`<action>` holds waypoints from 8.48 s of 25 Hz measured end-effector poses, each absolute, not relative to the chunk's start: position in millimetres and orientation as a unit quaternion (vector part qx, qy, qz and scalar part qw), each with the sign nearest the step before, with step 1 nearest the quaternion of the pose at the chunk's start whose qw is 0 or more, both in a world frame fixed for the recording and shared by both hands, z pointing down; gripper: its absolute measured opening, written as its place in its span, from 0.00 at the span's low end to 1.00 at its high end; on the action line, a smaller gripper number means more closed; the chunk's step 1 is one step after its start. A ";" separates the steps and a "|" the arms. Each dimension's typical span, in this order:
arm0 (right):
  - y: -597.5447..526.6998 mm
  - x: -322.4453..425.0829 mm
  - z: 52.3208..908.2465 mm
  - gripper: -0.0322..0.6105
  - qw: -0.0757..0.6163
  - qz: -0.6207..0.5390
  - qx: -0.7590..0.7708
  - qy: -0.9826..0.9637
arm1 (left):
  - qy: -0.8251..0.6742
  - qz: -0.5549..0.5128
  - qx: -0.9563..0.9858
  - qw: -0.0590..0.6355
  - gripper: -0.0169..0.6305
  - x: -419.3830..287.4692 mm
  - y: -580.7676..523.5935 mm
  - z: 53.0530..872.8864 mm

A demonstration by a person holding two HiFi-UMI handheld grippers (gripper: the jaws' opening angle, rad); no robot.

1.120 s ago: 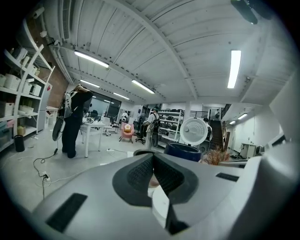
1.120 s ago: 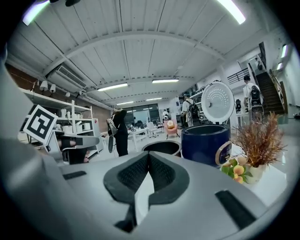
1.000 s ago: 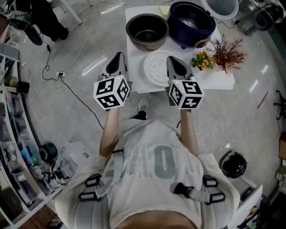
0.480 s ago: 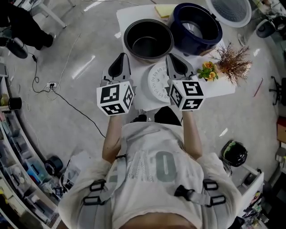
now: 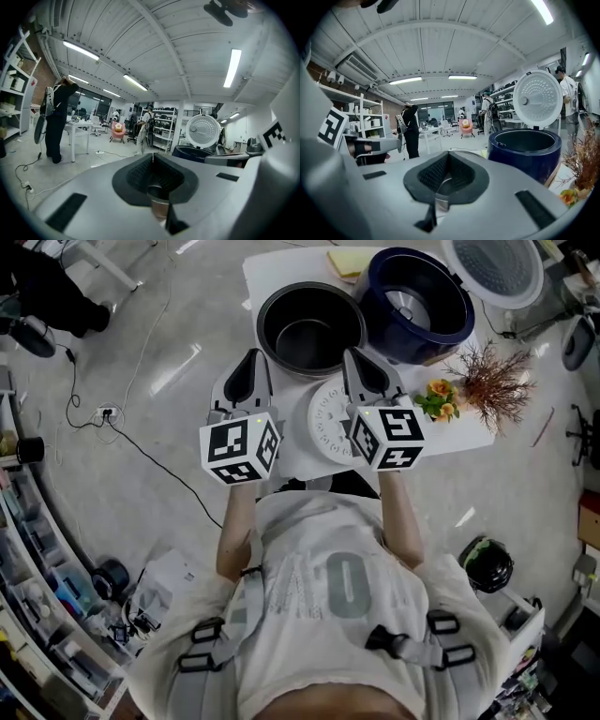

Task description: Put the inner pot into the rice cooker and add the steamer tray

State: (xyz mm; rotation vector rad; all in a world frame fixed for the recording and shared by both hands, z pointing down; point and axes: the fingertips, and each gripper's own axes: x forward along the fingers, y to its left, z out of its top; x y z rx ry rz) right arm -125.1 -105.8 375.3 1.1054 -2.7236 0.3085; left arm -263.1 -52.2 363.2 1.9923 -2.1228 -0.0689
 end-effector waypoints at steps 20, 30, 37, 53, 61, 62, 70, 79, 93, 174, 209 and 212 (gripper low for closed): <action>-147.7 -99.9 372.8 0.51 0.035 0.205 0.301 -0.931 | -0.733 -0.082 0.664 0.124 0.31 -250.3 -72.7 350.7; -168.0 -77.0 399.6 0.52 -0.016 0.340 0.321 -0.884 | -0.688 -0.198 0.645 0.268 0.45 -268.4 -80.7 388.5; -182.5 -79.6 438.4 0.49 -0.038 0.424 0.321 -0.846 | -0.657 -0.242 0.621 0.352 0.45 -277.7 -98.4 433.4; -202.6 -90.6 491.2 0.40 -0.036 0.499 0.334 -0.799 | -0.640 -0.288 0.576 0.419 0.36 -298.5 -112.3 479.2; -205.9 -93.6 501.5 0.31 -0.014 0.490 0.343 -0.802 | -0.652 -0.275 0.563 0.426 0.28 -306.3 -116.5 492.2; -205.7 -93.6 502.9 0.30 -0.012 0.489 0.344 -0.801 | -0.651 -0.275 0.564 0.427 0.27 -306.1 -116.8 492.8; -206.4 -95.2 504.3 0.24 -0.004 0.485 0.346 -0.803 | -0.649 -0.266 0.565 0.436 0.22 -305.3 -119.0 497.3; -202.9 -98.7 499.2 0.18 -0.005 0.474 0.346 -0.809 | -0.648 -0.270 0.565 0.434 0.19 -305.4 -120.6 495.9; -205.3 -96.4 501.4 0.16 0.006 0.464 0.355 -0.812 | -0.652 -0.254 0.571 0.430 0.11 -301.6 -125.2 495.4; -284.7 109.4 356.7 0.20 -0.047 0.289 0.530 -0.796 | -0.539 -0.061 0.810 0.222 0.12 -101.2 -298.5 325.6; -299.6 102.5 379.5 0.22 0.061 0.272 0.545 -0.791 | -0.580 0.061 0.801 0.137 0.15 -102.4 -311.8 359.8; -303.9 101.8 379.3 0.23 0.078 0.276 0.543 -0.789 | -0.580 0.068 0.800 0.136 0.16 -103.1 -314.6 359.8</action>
